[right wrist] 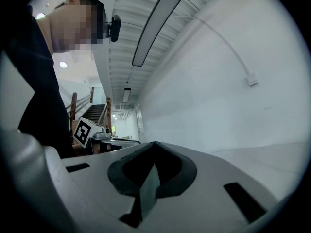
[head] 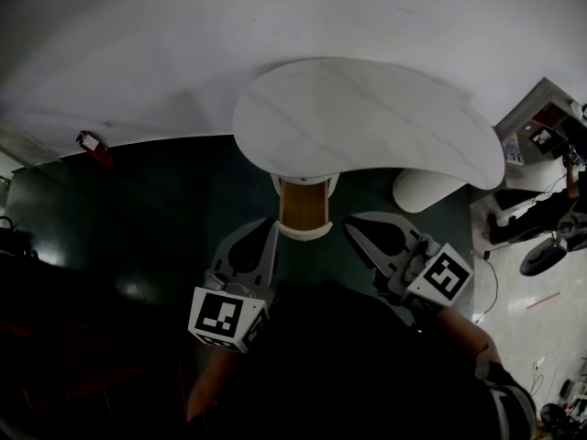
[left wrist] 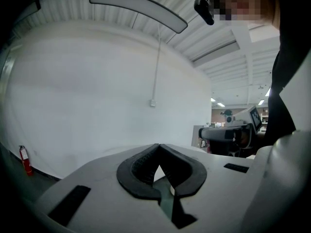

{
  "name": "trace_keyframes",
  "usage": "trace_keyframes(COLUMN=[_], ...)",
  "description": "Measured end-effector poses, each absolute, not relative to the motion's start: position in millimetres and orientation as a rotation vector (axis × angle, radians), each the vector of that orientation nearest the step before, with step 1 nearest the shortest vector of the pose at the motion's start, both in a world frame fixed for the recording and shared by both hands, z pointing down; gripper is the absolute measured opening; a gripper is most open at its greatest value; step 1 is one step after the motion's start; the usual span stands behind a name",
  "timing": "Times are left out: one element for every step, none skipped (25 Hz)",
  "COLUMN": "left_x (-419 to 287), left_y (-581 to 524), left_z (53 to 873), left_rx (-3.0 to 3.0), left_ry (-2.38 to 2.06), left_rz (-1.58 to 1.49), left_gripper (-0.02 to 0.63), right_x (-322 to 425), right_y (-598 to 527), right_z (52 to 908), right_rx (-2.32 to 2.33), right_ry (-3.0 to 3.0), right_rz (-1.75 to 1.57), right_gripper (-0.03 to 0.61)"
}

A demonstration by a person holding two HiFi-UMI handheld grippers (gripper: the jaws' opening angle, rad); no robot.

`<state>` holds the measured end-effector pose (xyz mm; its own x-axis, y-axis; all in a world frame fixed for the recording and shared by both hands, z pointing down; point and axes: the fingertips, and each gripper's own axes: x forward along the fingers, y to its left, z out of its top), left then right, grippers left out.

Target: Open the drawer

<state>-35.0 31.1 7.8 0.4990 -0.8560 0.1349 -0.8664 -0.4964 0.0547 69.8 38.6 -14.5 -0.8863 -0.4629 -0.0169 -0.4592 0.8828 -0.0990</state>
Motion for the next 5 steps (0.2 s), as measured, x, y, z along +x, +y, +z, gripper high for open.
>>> trace_keyframes(left_x=[-35.5,-36.2,-37.0,-37.7,-38.5], left_y=[31.1,31.4,31.8,32.2,32.6], left_z=[7.9,8.5,9.4,10.4,11.4], left_rx=[2.616,2.612,2.607,2.603,2.598], left_ry=[-1.513,-1.514,-1.514,-1.515,-1.516], left_rz=[0.138,0.139,0.139,0.139,0.138], left_gripper=[0.011,0.011,0.011,0.011,0.011], right_x=[69.9,69.7,69.3,69.0,68.6], right_y=[38.0,37.8,37.7,37.7,37.7], right_z=[-13.5,-12.4,-11.6,-10.8,-10.1], right_rx=[-0.737,-0.736,-0.735,-0.734,-0.733], right_ry=[3.011,3.012,3.013,3.013,3.012], right_rz=[-0.149,-0.152,-0.152,-0.152,-0.152], right_gripper=[0.015,0.015,0.015,0.015,0.015])
